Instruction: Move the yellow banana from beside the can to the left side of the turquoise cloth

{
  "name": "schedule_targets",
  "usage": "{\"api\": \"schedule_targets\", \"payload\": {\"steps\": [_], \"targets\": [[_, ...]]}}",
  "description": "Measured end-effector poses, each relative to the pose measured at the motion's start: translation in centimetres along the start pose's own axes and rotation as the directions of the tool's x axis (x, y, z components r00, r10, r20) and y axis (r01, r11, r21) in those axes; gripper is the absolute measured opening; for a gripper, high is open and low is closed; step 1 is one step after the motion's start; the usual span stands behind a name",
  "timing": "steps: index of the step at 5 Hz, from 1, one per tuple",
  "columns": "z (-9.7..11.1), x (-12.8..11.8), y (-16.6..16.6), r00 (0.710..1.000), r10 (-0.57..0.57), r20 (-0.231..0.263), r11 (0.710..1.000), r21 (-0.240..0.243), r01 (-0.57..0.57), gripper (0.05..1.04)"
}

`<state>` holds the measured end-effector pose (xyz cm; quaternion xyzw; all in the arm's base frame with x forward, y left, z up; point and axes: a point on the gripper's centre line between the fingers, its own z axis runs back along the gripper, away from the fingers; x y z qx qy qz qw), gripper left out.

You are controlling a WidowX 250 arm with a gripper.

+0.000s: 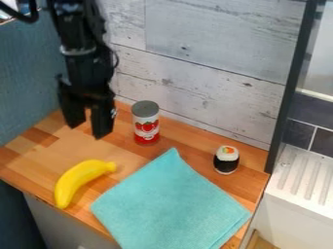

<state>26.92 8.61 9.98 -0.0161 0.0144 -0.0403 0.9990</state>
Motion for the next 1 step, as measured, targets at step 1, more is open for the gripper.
{"api": "schedule_targets", "payload": {"steps": [1], "targets": [[1.31, 1.11, -0.61, 0.999, -0.053, 0.002, 0.998, 0.040, 0.053, 0.996]]}}
